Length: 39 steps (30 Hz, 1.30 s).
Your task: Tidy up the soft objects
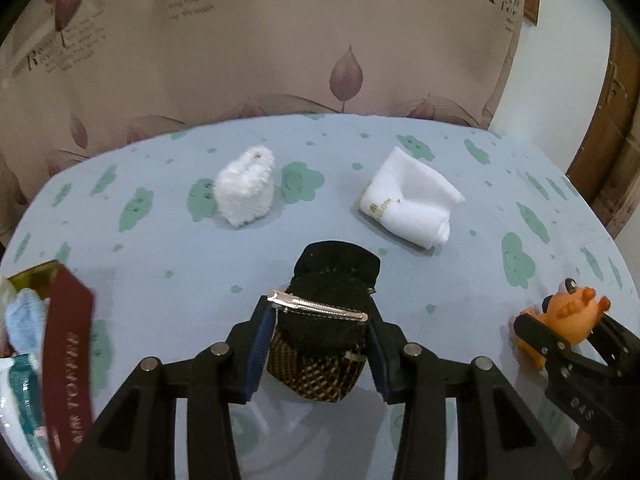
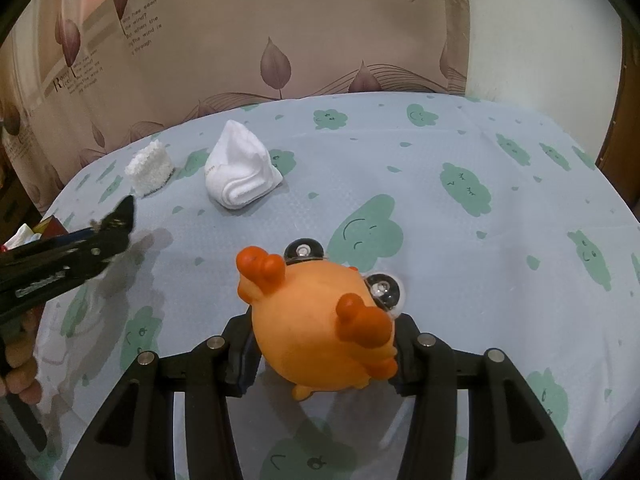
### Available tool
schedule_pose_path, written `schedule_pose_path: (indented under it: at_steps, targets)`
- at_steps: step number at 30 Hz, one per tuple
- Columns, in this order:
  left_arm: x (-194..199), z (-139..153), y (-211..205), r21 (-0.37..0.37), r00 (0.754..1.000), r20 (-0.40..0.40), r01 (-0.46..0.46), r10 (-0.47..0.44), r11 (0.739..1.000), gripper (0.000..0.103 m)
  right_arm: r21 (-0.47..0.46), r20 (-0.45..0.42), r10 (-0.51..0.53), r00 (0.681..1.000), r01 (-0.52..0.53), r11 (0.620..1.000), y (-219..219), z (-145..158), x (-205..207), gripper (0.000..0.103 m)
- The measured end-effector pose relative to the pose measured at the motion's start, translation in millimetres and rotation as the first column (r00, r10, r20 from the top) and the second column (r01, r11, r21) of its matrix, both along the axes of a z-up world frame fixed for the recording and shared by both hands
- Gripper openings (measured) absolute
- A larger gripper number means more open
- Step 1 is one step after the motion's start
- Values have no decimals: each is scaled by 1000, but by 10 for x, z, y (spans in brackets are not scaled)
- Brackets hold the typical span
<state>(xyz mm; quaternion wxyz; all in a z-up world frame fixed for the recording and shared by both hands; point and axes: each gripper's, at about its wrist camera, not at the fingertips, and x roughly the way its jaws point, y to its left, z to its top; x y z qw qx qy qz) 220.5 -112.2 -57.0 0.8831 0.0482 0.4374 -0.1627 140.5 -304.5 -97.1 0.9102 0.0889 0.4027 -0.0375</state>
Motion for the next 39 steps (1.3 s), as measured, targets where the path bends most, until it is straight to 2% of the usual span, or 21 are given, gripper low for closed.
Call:
schedule_pose_path:
  at_steps: [4, 11, 16, 23, 34, 39]
  targets:
    - [-134, 103, 69, 33, 1000, 28, -15, 14, 999, 43, -10, -4, -1, 1000, 1, 1000, 4, 8, 9, 48]
    - [-306, 282, 278, -1, 998, 52, -43, 43, 999, 43, -28, -10, -1, 1000, 0, 1000, 28, 12, 19, 49]
    - [-439, 394, 404, 14, 996, 85, -42, 41, 999, 43, -41, -15, -2, 1000, 1, 999, 50, 7, 28, 49]
    - [-563, 438, 571, 16, 994, 86, -67, 65, 998, 43, -52, -17, -3, 1000, 2, 999, 70, 9, 26, 49]
    - [-647, 571, 814, 1, 990, 77, -117, 117, 993, 43, -56, -19, -2, 1000, 1, 998, 85, 10, 28, 51]
    - [-617, 734, 1061, 15, 981, 118, -159, 156, 987, 43, -73, -24, 4, 1000, -6, 997, 106, 8, 27, 53]
